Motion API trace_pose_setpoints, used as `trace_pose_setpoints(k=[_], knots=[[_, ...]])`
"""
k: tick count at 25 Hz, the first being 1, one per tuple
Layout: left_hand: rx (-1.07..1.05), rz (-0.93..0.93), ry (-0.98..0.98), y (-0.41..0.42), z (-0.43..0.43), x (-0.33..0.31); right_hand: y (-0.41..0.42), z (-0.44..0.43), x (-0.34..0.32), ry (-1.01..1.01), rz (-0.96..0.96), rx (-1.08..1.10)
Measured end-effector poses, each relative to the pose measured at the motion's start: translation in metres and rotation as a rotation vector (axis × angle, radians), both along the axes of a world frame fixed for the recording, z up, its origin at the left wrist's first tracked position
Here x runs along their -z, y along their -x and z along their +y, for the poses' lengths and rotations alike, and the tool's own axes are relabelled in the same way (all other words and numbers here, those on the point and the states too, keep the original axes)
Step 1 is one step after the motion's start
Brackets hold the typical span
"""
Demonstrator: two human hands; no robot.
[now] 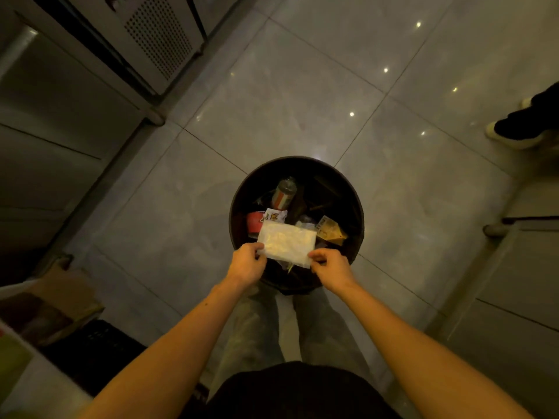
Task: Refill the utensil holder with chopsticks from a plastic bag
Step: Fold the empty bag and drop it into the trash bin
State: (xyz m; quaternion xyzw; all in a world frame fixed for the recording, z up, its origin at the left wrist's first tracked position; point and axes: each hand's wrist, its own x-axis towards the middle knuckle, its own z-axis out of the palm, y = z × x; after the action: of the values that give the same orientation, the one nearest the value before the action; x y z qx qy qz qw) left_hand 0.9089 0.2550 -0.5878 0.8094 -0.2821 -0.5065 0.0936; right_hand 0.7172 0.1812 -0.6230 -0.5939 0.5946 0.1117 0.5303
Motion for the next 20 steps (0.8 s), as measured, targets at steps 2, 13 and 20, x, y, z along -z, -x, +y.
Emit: trace_pose_setpoints(k=[2,13,20], knots=[[0.044,0.017,-0.034,-0.017,-0.005,0.020,-0.017,0.006,0.014,-0.041,0.037,0.008],[-0.062,0.068,-0.126,-0.014,-0.018,0.080,-0.054,0.005,0.075,-0.175,0.128,0.056],[-0.088,0.075,-0.118,-0.017,-0.026,0.105,-0.062,0.006,0.089,-0.268,0.052,0.081]])
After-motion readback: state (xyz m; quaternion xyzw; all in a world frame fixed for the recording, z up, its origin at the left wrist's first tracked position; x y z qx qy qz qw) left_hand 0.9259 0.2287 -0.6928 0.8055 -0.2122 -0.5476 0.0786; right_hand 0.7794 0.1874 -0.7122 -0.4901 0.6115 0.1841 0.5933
